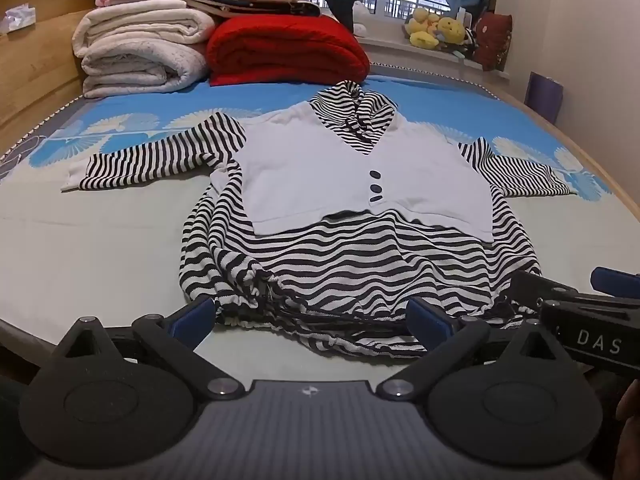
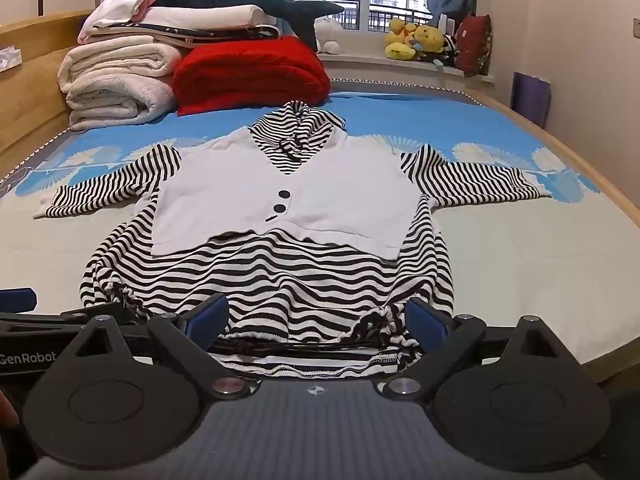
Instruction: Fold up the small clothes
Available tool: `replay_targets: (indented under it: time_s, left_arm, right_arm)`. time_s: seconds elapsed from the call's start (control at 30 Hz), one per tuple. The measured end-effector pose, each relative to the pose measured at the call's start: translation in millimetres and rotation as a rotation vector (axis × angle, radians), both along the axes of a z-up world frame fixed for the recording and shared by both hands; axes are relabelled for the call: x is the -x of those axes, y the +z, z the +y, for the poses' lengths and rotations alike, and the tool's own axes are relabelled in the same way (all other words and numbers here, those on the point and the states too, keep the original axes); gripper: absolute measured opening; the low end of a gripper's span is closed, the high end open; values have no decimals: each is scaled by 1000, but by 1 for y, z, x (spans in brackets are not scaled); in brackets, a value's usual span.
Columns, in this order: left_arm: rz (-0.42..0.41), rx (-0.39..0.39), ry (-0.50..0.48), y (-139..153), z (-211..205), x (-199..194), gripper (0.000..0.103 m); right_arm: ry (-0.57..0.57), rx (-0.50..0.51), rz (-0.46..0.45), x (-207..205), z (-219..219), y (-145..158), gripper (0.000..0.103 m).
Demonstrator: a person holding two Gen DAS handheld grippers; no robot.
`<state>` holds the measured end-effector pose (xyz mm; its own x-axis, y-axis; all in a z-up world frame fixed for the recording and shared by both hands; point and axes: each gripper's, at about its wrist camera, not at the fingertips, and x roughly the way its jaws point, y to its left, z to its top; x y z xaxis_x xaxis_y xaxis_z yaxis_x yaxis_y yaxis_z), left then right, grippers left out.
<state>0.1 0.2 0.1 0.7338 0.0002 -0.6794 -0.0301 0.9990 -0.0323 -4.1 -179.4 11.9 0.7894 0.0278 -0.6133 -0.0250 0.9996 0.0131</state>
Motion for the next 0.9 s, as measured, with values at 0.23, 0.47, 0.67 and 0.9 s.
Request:
replay_targets:
  time_s: [0.23, 0.47, 0.67, 0.9]
  left_arm:
    - [4, -4, 6, -3, 0, -3, 102]
    - [1, -1, 4, -3, -1, 1, 102]
    - [-1, 5, 4, -6, 1, -1, 102]
    - [-9, 15, 5, -5, 2, -1, 102]
  right_arm:
    - [22, 6, -14, 1, 1, -1, 86]
    - [30, 26, -13, 2, 7, 0, 84]
    - [28, 2, -23, 3, 6, -2, 84]
    - [28, 24, -5, 3, 6, -2, 84]
